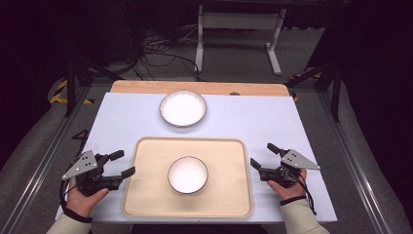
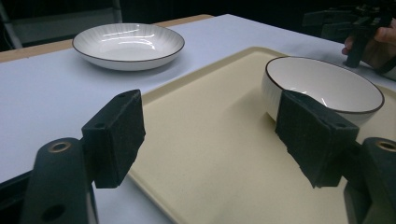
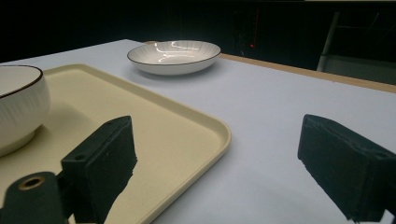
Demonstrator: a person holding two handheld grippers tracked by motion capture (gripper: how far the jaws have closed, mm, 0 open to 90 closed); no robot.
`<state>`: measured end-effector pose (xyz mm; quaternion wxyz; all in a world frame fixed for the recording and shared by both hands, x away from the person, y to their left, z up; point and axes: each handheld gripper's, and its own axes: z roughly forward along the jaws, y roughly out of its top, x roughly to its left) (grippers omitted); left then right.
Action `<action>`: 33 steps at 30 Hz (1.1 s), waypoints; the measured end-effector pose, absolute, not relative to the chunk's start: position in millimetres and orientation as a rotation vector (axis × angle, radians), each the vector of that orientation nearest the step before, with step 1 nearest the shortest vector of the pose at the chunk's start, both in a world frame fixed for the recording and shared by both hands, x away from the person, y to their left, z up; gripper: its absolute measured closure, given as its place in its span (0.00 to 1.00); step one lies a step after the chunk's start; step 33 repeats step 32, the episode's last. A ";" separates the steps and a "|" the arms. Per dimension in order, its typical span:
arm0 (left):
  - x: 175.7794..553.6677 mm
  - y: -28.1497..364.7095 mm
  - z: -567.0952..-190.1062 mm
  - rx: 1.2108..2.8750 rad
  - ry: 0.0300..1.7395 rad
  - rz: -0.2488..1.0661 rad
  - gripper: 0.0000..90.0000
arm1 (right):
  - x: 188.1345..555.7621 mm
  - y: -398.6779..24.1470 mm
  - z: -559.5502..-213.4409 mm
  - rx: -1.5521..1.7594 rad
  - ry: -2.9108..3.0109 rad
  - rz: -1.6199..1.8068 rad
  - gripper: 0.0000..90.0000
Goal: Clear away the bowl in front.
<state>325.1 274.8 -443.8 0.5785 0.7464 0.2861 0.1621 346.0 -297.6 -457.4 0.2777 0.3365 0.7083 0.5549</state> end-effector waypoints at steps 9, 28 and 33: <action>322.3 287.5 -460.9 1.713 0.712 0.376 0.25 | 346.0 -297.6 -457.4 0.902 1.902 1.492 0.13; 320.2 289.6 -471.4 1.683 0.714 0.418 0.22 | 345.7 -297.0 -457.4 0.898 1.907 1.486 0.13; 320.1 289.7 -471.4 1.681 0.715 0.418 0.22 | 345.7 -296.9 -457.4 0.898 1.907 1.485 0.13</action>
